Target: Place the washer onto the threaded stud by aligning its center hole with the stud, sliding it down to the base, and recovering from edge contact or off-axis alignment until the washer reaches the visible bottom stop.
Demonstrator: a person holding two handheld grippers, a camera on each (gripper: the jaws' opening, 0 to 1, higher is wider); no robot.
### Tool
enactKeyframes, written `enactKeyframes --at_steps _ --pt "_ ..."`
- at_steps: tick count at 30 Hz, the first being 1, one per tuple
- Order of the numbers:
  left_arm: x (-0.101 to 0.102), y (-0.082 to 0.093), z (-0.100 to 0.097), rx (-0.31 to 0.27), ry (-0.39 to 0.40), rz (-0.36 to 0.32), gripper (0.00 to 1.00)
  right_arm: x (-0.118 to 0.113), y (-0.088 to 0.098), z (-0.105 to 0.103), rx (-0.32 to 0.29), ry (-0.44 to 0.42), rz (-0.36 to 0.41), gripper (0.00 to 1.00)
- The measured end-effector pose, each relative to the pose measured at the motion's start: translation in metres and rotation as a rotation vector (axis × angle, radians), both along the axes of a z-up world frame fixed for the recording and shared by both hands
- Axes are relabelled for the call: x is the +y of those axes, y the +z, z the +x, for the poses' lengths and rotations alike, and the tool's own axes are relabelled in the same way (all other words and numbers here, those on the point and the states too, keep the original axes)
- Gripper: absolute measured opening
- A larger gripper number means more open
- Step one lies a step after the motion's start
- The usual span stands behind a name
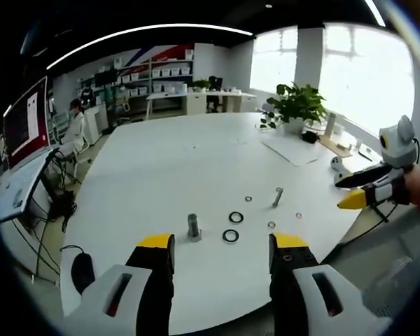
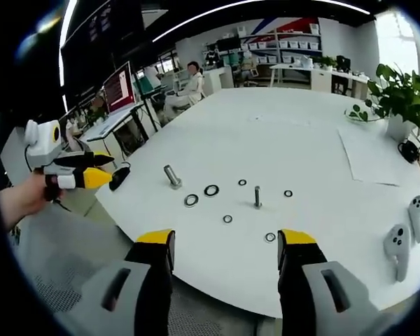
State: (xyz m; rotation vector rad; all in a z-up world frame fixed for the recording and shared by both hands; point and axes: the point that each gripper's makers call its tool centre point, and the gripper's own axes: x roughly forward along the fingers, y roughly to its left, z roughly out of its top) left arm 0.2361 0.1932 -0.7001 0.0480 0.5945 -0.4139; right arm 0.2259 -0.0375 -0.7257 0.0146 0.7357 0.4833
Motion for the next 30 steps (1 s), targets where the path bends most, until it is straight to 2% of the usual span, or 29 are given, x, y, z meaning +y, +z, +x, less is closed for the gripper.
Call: enactKeyframes --at_steps 2,5,7,15,21,30 --pt "0.001 -0.001 0.0 0.005 0.004 -0.002 0.53 -0.001 0.002 0.001 -0.011 -0.005 0.003 0.61" --pt "0.002 0.0 0.0 0.0 0.007 -0.001 0.53 0.002 -0.002 -0.003 0.032 -0.011 0.033 0.57" --pt "0.001 -0.001 0.0 0.001 0.007 -0.003 0.53 0.003 -0.003 -0.004 0.031 -0.004 0.026 0.55" --pt "0.0 -0.001 -0.001 0.004 0.0 0.008 0.53 -0.001 -0.011 -0.009 0.052 0.01 -0.053 0.63" --pt "0.0 -0.006 -0.002 0.016 -0.007 0.024 0.53 -0.004 -0.011 -0.008 0.047 0.006 -0.065 0.68" --pt "0.002 -0.01 -0.003 0.027 -0.003 0.037 0.53 0.0 -0.01 -0.009 0.041 0.032 -0.068 0.69"
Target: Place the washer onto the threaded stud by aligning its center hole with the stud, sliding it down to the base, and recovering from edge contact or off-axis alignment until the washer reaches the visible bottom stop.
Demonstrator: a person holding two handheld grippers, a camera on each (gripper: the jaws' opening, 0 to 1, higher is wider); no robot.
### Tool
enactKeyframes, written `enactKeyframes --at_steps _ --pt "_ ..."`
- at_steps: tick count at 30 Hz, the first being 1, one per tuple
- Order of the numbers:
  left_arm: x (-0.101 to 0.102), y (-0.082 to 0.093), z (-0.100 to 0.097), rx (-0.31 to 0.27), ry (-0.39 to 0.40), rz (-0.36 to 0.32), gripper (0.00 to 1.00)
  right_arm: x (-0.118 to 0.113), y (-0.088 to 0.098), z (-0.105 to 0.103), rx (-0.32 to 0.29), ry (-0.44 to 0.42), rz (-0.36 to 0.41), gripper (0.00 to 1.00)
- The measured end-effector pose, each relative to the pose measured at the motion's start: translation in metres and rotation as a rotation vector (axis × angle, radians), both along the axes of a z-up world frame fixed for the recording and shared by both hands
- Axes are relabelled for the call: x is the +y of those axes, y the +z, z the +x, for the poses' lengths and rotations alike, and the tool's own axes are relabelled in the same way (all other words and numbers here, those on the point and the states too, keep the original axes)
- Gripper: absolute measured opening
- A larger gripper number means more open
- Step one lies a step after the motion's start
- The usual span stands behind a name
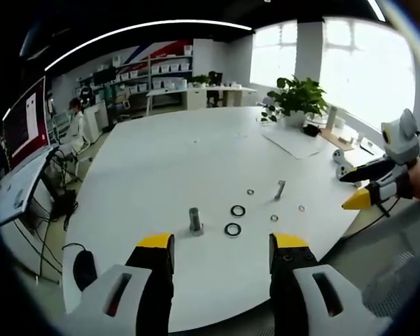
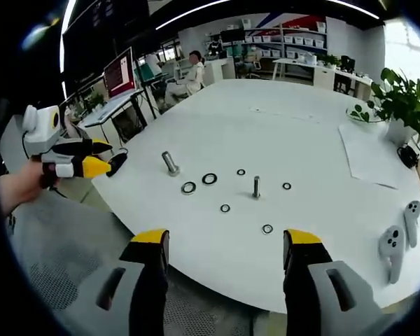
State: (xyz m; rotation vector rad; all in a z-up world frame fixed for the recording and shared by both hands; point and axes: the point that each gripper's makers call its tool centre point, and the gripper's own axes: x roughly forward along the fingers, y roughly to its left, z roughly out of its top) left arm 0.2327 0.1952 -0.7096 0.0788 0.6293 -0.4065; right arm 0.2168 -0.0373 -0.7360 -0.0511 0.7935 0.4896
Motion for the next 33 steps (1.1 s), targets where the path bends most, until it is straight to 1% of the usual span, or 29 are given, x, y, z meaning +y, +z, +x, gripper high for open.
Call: enactKeyframes --at_steps 5,8,9,10,12,15,19,20,22,26,29,30,33 --pt "0.001 -0.004 -0.001 0.006 -0.005 0.02 0.53 0.004 0.003 0.0 -0.014 0.019 -0.003 0.69" --pt "-0.001 -0.005 -0.002 0.01 -0.012 0.028 0.53 0.005 0.002 -0.001 -0.004 0.02 0.007 0.69" --pt "-0.001 -0.006 -0.002 0.014 -0.014 0.032 0.53 0.005 0.002 -0.001 -0.009 0.022 0.002 0.69" --pt "-0.001 -0.007 -0.002 0.017 -0.016 0.033 0.53 0.005 0.003 0.0 -0.025 0.042 -0.027 0.69" --pt "-0.002 -0.006 -0.002 0.015 -0.022 0.036 0.53 0.009 0.004 0.0 -0.026 0.052 -0.025 0.69" --pt "-0.002 -0.007 -0.002 0.02 -0.021 0.032 0.53 0.008 0.002 -0.002 -0.016 0.056 -0.025 0.69" --pt "-0.003 -0.006 -0.002 0.02 -0.021 0.018 0.53 0.003 0.001 0.0 -0.006 0.029 -0.005 0.69" --pt "-0.004 -0.008 -0.003 0.028 -0.024 0.018 0.53 0.003 0.001 -0.001 -0.004 0.026 -0.001 0.69" --pt "-0.005 -0.011 -0.004 0.041 -0.031 0.028 0.53 0.003 0.001 -0.001 -0.001 0.023 0.001 0.69" --pt "-0.007 -0.011 -0.006 0.043 -0.04 0.038 0.52 0.003 0.002 0.0 -0.005 0.023 0.002 0.68" --pt "-0.012 -0.015 -0.008 0.064 -0.065 0.041 0.52 0.002 0.002 0.0 -0.002 0.014 0.006 0.68" --pt "-0.014 -0.016 -0.008 0.065 -0.073 0.047 0.52 0.0 0.004 0.001 -0.007 0.006 0.018 0.68" --pt "-0.019 -0.016 -0.008 0.063 -0.09 0.043 0.53 -0.001 0.003 0.001 0.001 -0.003 0.027 0.68"
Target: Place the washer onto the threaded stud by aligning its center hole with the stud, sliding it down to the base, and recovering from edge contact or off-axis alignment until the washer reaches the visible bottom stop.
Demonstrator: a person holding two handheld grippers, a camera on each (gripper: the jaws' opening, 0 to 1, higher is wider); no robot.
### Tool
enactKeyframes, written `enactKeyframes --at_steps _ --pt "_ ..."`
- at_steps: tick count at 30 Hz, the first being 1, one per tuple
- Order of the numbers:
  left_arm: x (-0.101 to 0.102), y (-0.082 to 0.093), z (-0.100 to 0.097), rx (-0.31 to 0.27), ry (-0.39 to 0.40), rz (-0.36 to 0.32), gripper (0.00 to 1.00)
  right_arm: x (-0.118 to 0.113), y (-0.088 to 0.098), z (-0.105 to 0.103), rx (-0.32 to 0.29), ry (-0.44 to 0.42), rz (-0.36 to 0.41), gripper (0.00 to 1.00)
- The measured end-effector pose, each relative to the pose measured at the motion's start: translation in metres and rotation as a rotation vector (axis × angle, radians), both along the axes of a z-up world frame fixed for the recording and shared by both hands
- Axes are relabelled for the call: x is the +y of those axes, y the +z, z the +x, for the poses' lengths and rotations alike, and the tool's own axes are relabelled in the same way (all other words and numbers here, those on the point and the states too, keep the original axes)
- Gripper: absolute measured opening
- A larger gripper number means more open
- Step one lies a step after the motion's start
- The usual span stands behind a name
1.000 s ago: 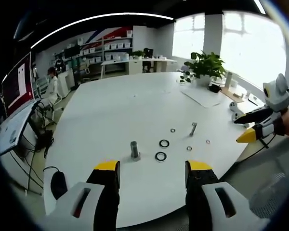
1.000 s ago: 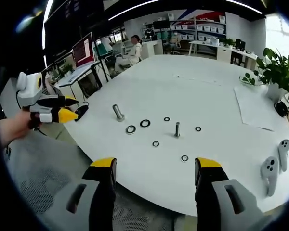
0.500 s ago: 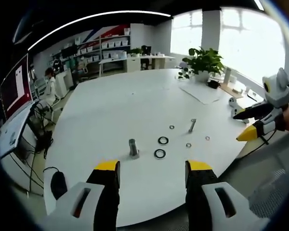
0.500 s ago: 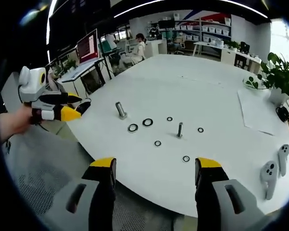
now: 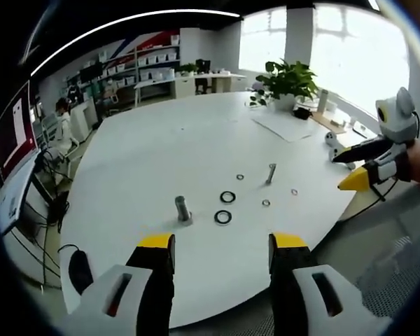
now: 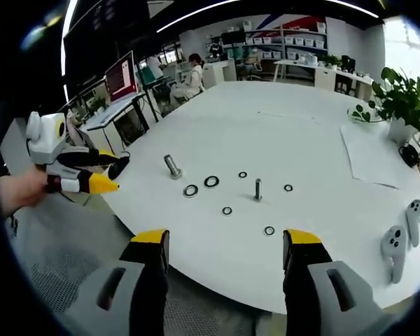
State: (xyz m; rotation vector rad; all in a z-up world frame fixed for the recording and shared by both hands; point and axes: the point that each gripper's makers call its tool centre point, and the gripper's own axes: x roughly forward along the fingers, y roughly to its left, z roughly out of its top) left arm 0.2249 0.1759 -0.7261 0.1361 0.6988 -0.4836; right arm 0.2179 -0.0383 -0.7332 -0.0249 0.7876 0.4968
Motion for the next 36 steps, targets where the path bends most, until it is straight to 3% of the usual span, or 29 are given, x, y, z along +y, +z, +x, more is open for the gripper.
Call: enactKeyframes --at_steps 5,12,16,26,36 --pt "-0.003 -0.012 -0.001 0.064 0.007 -0.039 0.55 0.001 -0.001 -0.001 0.004 0.01 -0.011 0.68" --pt "-0.007 -0.026 0.004 0.133 -0.024 -0.01 0.5 0.005 -0.001 -0.001 -0.005 0.041 -0.034 0.68" --pt "-0.021 -0.039 0.009 0.179 -0.098 0.053 0.46 0.001 -0.002 -0.002 0.003 0.016 -0.019 0.68" --pt "-0.051 -0.067 0.029 0.269 -0.201 0.116 0.42 -0.001 -0.005 -0.001 0.006 0.021 -0.051 0.67" --pt "-0.059 -0.094 0.057 0.331 -0.264 0.203 0.35 -0.008 -0.007 -0.002 0.016 -0.004 -0.058 0.66"
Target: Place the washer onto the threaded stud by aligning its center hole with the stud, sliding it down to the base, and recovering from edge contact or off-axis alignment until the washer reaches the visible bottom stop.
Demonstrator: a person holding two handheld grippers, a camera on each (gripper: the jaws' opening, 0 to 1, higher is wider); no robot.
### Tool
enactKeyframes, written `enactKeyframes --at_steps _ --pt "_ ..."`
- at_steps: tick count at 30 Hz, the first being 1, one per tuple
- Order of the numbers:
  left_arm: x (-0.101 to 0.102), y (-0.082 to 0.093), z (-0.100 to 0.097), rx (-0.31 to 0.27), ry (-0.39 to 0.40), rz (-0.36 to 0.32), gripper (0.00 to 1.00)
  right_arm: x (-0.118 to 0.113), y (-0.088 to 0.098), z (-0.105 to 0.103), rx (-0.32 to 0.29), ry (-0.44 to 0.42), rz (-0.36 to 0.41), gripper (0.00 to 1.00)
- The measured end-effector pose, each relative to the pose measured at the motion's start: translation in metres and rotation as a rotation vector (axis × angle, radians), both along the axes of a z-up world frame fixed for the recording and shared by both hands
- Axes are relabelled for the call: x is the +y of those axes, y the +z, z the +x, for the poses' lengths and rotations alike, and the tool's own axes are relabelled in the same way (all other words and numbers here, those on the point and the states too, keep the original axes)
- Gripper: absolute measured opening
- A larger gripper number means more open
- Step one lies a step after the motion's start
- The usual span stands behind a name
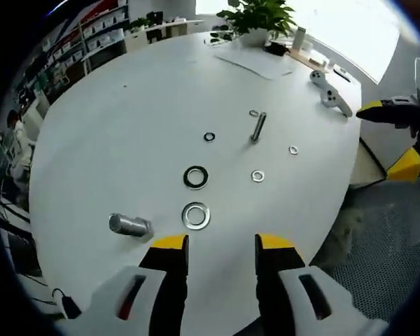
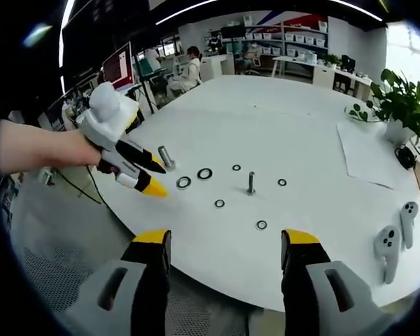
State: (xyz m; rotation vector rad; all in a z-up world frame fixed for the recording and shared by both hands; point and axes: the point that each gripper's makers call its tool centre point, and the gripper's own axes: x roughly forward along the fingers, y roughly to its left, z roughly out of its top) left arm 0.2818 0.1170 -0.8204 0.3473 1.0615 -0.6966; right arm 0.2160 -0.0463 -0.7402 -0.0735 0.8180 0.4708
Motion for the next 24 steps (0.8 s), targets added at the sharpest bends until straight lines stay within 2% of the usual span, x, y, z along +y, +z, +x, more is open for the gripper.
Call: enactKeyframes --at_steps 6,9,15,24 --pt "-0.001 -0.012 0.012 0.025 -0.003 0.022 0.37 -0.003 0.002 0.002 -0.005 -0.026 0.017 0.66" --pt "0.002 -0.021 0.014 0.051 -0.031 0.062 0.37 -0.003 0.0 0.001 0.001 -0.023 0.013 0.66" --pt "0.002 -0.03 0.022 0.089 -0.019 0.068 0.37 -0.002 0.0 0.001 -0.002 -0.015 0.008 0.66" --pt "0.002 -0.04 0.026 0.097 -0.055 0.107 0.33 -0.004 -0.001 0.001 0.001 -0.018 0.007 0.66"
